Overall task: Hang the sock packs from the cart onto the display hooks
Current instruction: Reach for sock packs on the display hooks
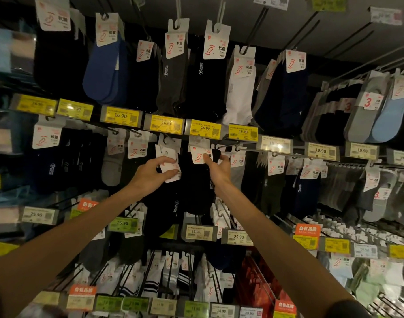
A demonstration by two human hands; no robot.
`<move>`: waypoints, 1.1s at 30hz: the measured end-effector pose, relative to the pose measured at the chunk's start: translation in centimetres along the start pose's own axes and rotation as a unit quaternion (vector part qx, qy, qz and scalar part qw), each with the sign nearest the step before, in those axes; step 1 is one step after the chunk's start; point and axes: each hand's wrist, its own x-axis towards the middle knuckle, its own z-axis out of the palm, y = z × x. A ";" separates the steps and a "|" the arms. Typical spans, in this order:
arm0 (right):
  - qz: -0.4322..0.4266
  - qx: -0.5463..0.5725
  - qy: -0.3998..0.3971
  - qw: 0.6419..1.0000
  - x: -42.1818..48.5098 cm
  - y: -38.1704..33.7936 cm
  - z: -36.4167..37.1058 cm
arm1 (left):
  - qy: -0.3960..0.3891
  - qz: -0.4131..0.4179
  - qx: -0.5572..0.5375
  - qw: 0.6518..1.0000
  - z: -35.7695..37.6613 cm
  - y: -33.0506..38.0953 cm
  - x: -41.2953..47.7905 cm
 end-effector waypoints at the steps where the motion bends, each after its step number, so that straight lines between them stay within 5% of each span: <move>1: 0.004 -0.019 0.006 1.000 0.4 0.1 0.1 | 0.024 -0.001 0.008 1.000 0.0 -0.1 0.0; 9: 0.061 -0.134 -0.011 0.989 4.0 1.8 0.4 | 0.059 -0.014 0.028 0.998 -0.5 -1.4 0.5; 16: 0.119 -0.140 -0.005 0.983 5.1 3.7 1.7 | 0.067 -0.063 -0.144 0.985 0.3 -2.2 1.0; 20: 0.035 -0.154 0.058 0.986 2.1 5.2 1.2 | 0.070 -0.062 -0.164 0.982 1.2 -2.4 0.4; 23: -0.035 -0.111 -0.061 0.991 -2.0 6.0 0.2 | 0.088 -0.047 -0.160 0.982 2.6 -2.2 -0.4; 26: -0.012 -0.092 -0.200 0.975 -5.8 5.6 0.5 | 0.093 -0.026 -0.166 0.981 4.1 -1.7 -1.5; 33: -0.014 -0.062 -0.216 0.974 -8.4 3.3 -1.1 | 0.090 -0.011 -0.167 0.982 5.3 -1.0 -2.9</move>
